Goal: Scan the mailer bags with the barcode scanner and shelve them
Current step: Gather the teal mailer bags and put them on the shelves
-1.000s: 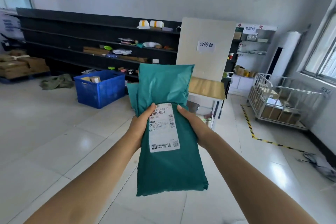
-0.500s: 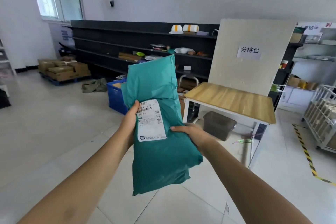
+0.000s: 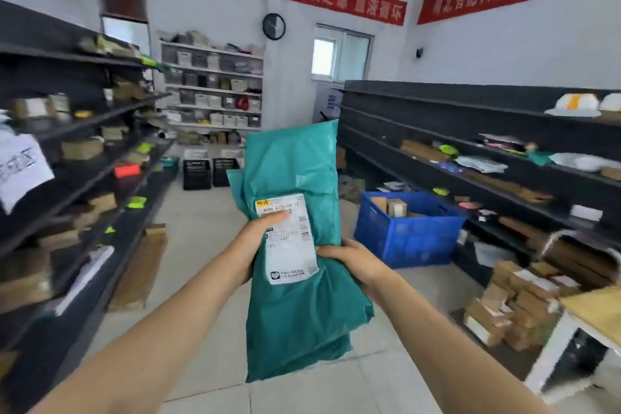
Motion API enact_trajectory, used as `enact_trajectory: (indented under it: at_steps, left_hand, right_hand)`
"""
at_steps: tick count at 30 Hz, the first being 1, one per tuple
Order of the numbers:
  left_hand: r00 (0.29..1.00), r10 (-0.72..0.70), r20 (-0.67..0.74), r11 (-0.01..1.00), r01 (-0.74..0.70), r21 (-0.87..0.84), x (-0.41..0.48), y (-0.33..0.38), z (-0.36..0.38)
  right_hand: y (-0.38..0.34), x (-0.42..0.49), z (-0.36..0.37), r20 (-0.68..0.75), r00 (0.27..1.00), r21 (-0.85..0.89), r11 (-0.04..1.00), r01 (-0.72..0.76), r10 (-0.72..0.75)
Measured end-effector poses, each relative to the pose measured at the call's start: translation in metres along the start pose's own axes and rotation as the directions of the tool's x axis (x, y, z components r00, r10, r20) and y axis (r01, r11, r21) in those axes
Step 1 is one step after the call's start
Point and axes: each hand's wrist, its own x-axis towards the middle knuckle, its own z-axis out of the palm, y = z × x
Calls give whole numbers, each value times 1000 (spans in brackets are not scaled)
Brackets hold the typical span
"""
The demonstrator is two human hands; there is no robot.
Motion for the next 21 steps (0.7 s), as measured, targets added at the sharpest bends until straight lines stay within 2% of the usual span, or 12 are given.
enact_trajectory:
  at_steps: [4,9,13,17,21]
  left_hand:
    - [957,141,-254,989,-144,6,79,27,-73]
    - [890,210,-405,969,-243,-31,173,71,-157]
    - [823,246,-512,949,-311,-44,244,110,-223]
    - [751,225,-621,945,-323,-49,313,131,-286]
    - [659,207,-723,949,-315,-14,388,151,-369]
  right_hand:
    - [-8,128,42,158,987,-20,1000,20,-16]
    - [-41,275,95,336,942,-41,999,25,-10]
    - [-74,378,140,504,864,-79,997,24,19]
    - [-86,482,182,634,764,-126,991,-52,120]
    - [-85,601,235,680,715,-197,980,-30,159]
